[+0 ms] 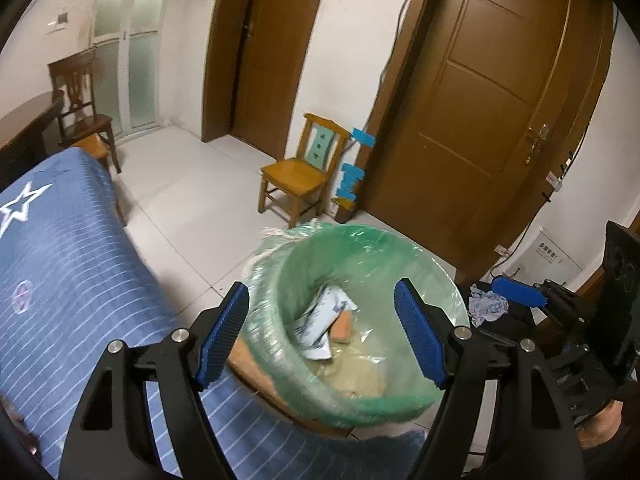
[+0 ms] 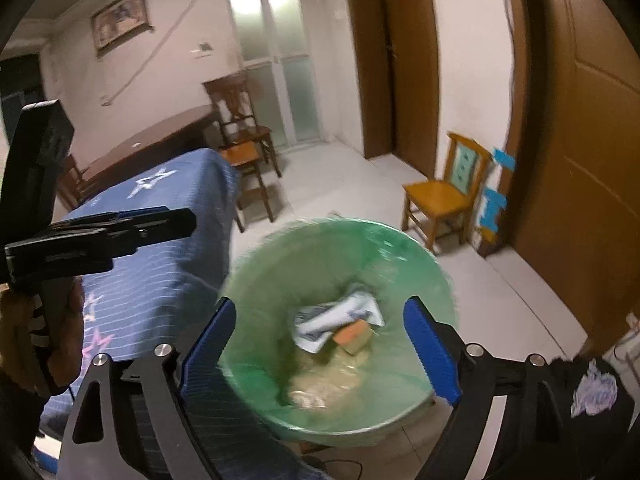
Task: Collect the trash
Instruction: 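Open both tools to drop the wrapper and sponge into the bin, then swing both tools back toward the trash on the table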
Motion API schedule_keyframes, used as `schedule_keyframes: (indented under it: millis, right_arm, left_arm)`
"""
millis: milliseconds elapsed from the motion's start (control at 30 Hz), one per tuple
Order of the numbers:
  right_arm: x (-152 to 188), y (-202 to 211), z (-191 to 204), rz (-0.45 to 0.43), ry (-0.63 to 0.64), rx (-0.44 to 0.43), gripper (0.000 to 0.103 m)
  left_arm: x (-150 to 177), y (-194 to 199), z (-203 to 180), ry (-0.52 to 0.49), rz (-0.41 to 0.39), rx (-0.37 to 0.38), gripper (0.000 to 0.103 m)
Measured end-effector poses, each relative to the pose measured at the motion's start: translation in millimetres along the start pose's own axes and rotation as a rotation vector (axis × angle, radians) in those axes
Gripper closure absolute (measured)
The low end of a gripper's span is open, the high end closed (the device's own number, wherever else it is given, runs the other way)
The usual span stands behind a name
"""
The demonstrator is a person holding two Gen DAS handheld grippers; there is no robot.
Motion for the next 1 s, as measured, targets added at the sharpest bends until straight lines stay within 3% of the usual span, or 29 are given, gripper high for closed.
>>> schedule_keyframes:
  millis: [267, 333, 533, 800, 1000]
  right_arm:
    - [-4.3, 9.3, 94.9, -0.05, 0.111, -0.113, 0.012]
    - [-3.4, 8.0, 116.0, -0.054, 0.127, -0.14, 0.011]
    - [-1.9, -0.5, 182.4, -0.044, 0.189, -0.221, 0.011]
    - [14.6, -19.9, 255.1, 0.003, 0.247, -0.317, 0.01]
    - [34.8, -38.4, 326.5, 0.088, 0.273, -0.455, 0.01]
  left_arm:
    - [20.8, 90.9, 41.7, 0.027, -0.13, -0.094, 0.031]
    - [32.6, 112.1, 54.0, -0.008, -0.125, -0.138, 0.025]
    - [72.9, 181.7, 110.0, -0.048, -0.118, -0.252, 0.021]
    - [148.0, 294.4, 251.0, 0.042, -0.08, -0.453, 0.021]
    - [203.9, 307.3, 323.4, 0.066, 0.036, -0.514, 0.021]
Point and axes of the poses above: each gripper's, at about its wrist camera, not at the fingertips, and y roughly against the way its jaws point, z to its left, x to its underside, the point moved 7 cm from there along -y, roughly the way its jaws point, and after that the axes turned 4 degrees about z, right-handed, at the moved point
